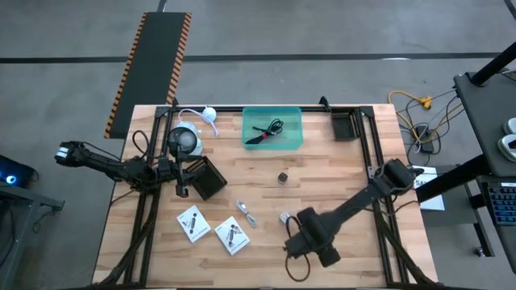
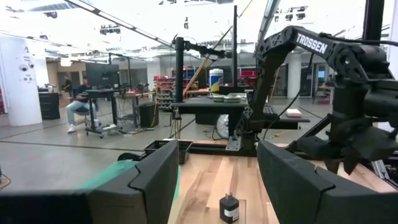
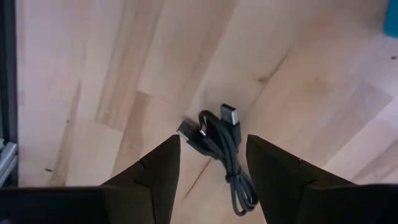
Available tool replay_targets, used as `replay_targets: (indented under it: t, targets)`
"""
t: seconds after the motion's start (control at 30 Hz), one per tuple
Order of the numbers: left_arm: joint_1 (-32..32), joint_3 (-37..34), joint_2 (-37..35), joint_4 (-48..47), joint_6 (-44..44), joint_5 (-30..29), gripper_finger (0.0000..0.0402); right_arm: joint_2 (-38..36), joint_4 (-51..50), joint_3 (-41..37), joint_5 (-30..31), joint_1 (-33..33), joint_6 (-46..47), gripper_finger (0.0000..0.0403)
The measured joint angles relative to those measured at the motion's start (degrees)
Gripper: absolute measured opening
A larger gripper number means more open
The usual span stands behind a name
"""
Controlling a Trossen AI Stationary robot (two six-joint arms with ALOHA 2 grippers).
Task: Pick and place items into bin
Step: Put the black charger cable into the green bin
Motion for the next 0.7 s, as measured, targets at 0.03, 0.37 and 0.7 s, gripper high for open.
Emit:
replay_targets:
  t: [0.03,0.37,0.7]
  targets:
    - [0.0,0.0,0.0,0.0,0.0,0.0,0.0203,0.0,0.1,-0.5,0.0,0.3,0.2,0.0169]
    - [0.0,-0.1,2.2,-0.1,0.0,0.0,0.0203,0.0,2.5,-6.7,0.2,0.8,2.9,0.0164]
    - [0.0,-0.1,3.0,0.0,0.2,0.0,0.0203,0.1,9.1,-12.1,0.2,0.7,2.4,0.0156]
